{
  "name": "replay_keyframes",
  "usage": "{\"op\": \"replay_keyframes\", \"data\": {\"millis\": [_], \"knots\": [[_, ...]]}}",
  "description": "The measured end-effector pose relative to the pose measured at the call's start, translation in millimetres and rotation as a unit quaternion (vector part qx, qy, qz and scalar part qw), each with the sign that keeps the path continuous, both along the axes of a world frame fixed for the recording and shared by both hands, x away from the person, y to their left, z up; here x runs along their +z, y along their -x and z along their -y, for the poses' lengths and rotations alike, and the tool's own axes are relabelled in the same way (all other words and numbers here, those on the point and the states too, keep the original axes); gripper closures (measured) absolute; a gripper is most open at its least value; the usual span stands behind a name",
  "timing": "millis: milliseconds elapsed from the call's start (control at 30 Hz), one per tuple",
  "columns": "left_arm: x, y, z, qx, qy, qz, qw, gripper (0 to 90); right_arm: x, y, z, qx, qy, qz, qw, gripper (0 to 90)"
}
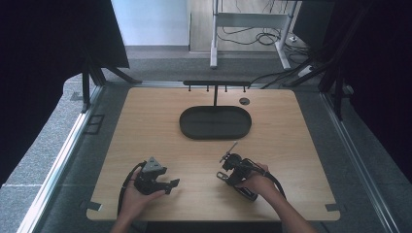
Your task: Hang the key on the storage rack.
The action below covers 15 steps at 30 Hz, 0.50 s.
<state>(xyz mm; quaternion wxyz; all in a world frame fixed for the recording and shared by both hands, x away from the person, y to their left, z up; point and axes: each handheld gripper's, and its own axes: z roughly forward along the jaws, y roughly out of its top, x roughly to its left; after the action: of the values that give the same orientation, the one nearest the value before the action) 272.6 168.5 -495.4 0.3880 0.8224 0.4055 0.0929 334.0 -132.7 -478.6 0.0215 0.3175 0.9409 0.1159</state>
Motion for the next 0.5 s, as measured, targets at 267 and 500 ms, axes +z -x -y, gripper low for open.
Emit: {"op": "replay_keyframes", "data": {"millis": [267, 500], "knots": [[1.0, 0.7, 1.0, -0.002, -0.003, 0.004, 1.0000, 30.0, 0.5, 0.9, -5.7, -0.003, 0.013, -0.001, 0.9999, 75.3], [0.3, 0.6, 1.5, -0.002, -0.002, 0.004, 1.0000, 30.0, 0.4, 0.0, -5.2, -0.008, 0.012, -0.003, 0.9999, 77.8]]}}
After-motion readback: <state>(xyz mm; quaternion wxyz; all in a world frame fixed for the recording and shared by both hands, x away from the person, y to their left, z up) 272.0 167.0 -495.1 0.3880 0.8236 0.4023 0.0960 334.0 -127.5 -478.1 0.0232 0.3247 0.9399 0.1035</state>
